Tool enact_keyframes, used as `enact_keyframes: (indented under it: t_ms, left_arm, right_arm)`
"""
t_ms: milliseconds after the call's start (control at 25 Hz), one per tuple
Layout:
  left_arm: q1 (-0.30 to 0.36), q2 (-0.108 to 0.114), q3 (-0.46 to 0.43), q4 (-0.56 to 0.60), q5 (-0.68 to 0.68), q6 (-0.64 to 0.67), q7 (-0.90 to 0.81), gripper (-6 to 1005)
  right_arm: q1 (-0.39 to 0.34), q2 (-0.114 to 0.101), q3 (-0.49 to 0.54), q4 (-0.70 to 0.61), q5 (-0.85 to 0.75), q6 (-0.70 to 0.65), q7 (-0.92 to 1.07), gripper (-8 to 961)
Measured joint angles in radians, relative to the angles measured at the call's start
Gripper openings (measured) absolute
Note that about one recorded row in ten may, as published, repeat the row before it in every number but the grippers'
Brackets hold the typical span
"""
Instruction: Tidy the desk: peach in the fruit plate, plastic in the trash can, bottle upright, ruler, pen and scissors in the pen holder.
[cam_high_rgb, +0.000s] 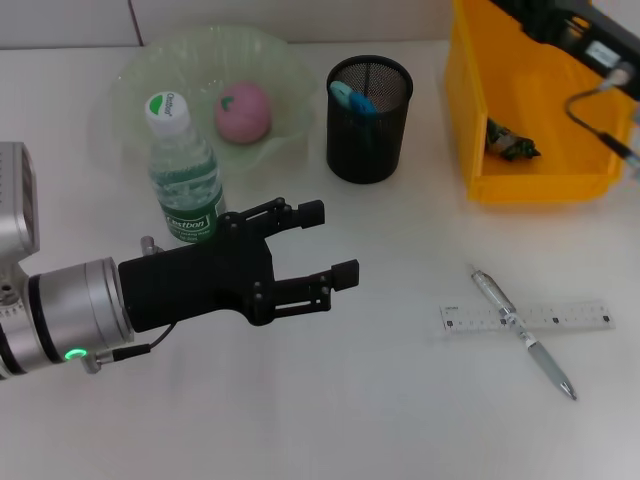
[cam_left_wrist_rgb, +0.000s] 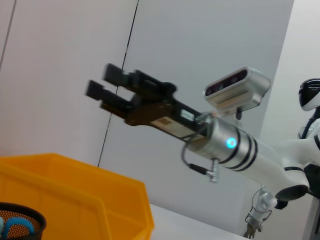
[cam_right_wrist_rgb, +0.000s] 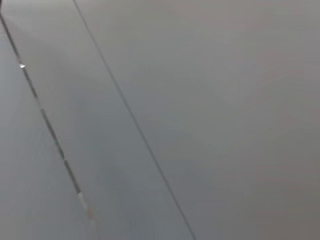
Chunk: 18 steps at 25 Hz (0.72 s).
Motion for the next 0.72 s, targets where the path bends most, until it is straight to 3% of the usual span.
enact_keyframes:
  t_ms: [120,160,240,280,360,480,520,560,640,720]
  left_arm:
    - [-0.002,0.002,0.0,0.0,0.001,0.007,-0.004,841]
    - [-0.002,0.004,0.0,0.0,0.002,0.018,-0.006,841]
    - [-0.002,0.005,0.0,0.0,0.004,0.021,-0.007,841]
    - [-0.003,0.007,-0.001,0.0,0.008,0.024,-0.007,841]
    - [-0.005,0.008,0.0,0.0,0.018,0.024,-0.008,841]
    - [-0.008,0.014,0.001,0.0,0.021,0.028,-0.008,841]
    - [-0.008,0.014,0.001,0.0,0.021,0.028,-0.008,841]
    - [-0.012,0.021,0.003,0.0,0.025,0.038,-0.014,841]
    - [-0.014,0.024,0.003,0.0,0.031,0.043,-0.02,841]
    - [-0.016,0.028,-0.002,0.001,0.048,0.053,-0.037,841]
  right_arm:
    - [-0.048,-0.021,-0.121,-0.162,0.002,-0.128,0.139,566]
    - [-0.081,-0.04,-0.25,-0.278,0.002,-0.205,0.237,572]
    - [-0.117,-0.056,-0.393,-0.407,0.002,-0.268,0.325,583]
    - [-0.117,-0.056,-0.393,-0.407,0.002,-0.268,0.325,588]
    - [-0.169,-0.062,-0.57,-0.6,-0.001,-0.35,0.419,599]
    - [-0.216,-0.051,-0.734,-0.785,-0.004,-0.409,0.451,616]
    - [-0.216,-0.051,-0.734,-0.785,-0.004,-0.409,0.451,621]
    - [-0.233,-0.043,-0.815,-0.885,-0.006,-0.423,0.484,627]
    - [-0.226,-0.039,-0.874,-0.955,-0.019,-0.423,0.566,638]
    - [-0.221,-0.038,-0.896,-0.977,-0.028,-0.424,0.606,649]
